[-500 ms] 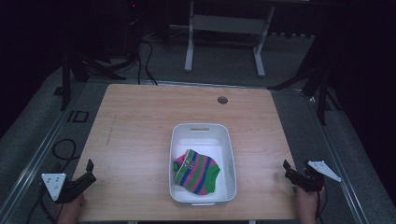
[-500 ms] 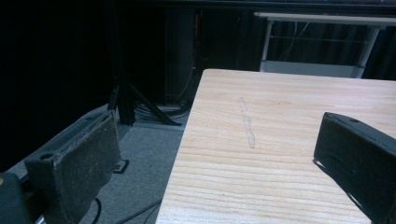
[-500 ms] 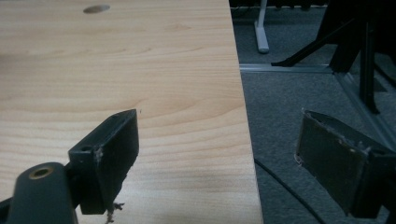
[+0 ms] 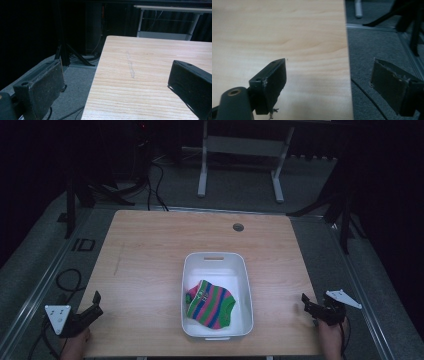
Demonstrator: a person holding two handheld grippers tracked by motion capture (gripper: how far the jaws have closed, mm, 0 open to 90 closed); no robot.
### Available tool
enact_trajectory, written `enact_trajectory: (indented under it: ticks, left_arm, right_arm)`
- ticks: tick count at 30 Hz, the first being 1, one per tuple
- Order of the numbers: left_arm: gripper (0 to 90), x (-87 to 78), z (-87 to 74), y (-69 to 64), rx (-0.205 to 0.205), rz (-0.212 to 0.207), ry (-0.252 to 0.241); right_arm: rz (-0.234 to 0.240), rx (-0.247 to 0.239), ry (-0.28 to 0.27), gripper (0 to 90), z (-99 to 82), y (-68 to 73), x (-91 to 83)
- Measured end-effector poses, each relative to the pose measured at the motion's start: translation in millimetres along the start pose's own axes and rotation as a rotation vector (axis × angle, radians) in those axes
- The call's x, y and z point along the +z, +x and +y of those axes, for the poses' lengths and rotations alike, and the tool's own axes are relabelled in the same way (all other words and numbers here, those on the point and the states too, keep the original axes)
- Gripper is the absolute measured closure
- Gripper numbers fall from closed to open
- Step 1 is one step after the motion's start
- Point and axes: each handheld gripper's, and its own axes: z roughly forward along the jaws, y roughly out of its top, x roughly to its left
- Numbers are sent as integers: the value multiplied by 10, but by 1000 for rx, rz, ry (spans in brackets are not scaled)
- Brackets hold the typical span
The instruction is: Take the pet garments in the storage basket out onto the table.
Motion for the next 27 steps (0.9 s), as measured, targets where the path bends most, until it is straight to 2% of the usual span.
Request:
enact_trajectory:
  ticks: [3, 7, 10, 14, 16, 18, 19, 22, 24, 27]
  left_arm:
    - [9, -3, 1, 6, -3, -5, 3]
    - [9, -2, 1, 12, -6, -11, 5]
    - [9, -1, 1, 17, -13, -18, 5]
    - [9, 0, 2, 19, -16, -24, 9]
    - [9, 0, 2, 20, -16, -26, 9]
    - [9, 0, 2, 20, -18, -28, 9]
    - [9, 0, 2, 20, -18, -28, 9]
    - [9, -1, 2, 21, -19, -31, 8]
    - [9, -1, 2, 21, -19, -34, 8]
    - [9, -3, 1, 20, -16, -37, 9]
  right_arm:
    - [106, -20, 30, 141, -6, -41, 2]
    - [185, -81, 106, 149, 6, -71, 33]
    - [326, -161, 152, 149, 18, -58, 65]
    - [445, -261, 186, 149, 63, 24, 87]
    - [491, -283, 196, 148, 91, 75, 95]
    - [520, -306, 222, 142, 118, 125, 108]
    - [520, -306, 222, 142, 118, 125, 108]
    - [569, -349, 276, 135, 170, 256, 131]
    - [622, -349, 309, 136, 200, 316, 140]
    - [654, -394, 303, 135, 251, 429, 122]
